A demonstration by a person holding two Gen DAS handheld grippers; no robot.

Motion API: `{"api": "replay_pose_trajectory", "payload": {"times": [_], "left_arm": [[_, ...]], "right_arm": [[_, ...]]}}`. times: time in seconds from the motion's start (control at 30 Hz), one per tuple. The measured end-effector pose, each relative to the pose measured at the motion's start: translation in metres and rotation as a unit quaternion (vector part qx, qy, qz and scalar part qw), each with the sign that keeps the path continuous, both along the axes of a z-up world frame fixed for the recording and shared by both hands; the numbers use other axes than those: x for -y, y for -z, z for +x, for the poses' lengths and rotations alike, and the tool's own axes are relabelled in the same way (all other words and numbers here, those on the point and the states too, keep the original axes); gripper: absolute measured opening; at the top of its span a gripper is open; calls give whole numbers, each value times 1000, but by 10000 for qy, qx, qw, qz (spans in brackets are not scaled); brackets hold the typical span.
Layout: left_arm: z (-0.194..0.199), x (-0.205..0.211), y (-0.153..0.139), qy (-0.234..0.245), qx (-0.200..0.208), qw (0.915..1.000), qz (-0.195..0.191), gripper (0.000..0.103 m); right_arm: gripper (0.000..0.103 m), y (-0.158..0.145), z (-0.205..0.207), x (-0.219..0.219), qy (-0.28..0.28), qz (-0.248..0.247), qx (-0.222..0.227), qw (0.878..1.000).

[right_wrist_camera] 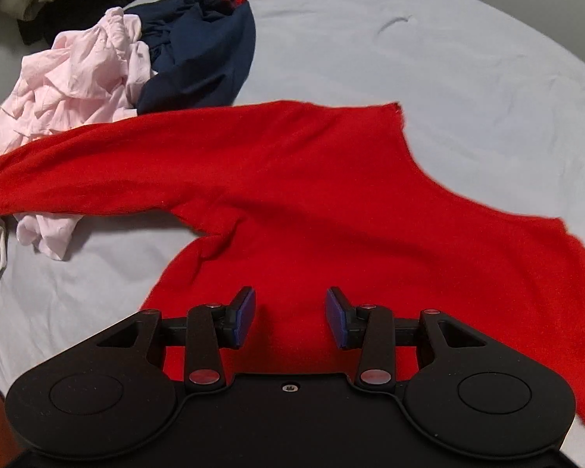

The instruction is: Fold clothes

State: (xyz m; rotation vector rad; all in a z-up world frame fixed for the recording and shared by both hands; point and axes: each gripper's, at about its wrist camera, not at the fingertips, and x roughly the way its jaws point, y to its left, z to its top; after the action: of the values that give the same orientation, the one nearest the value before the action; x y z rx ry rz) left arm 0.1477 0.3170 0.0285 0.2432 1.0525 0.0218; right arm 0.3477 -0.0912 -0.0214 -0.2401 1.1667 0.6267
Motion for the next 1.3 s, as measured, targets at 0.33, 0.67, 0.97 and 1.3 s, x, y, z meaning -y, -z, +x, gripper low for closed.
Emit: {"api": "replay_pose_trajectory", "payload": {"times": [0.33,0.67,0.97,1.3], "left_arm": [[32,-10,-13,-407,276,9985,256,2],[1,-24,2,-493,-351,9980,173,6],[-38,-28,-16,-958,0,9953,147,15],[-76,72,-51,-399,464,9965,-572,42]], "right_arm": [[28,22,-8,-44,-450,508,134,9976],[33,33,-27,-47,-854,290,-68,9959],[37,10,-102,-19,-515,747,-348,9953],[46,-36,-184,58,800,819,-119,9934]]}}
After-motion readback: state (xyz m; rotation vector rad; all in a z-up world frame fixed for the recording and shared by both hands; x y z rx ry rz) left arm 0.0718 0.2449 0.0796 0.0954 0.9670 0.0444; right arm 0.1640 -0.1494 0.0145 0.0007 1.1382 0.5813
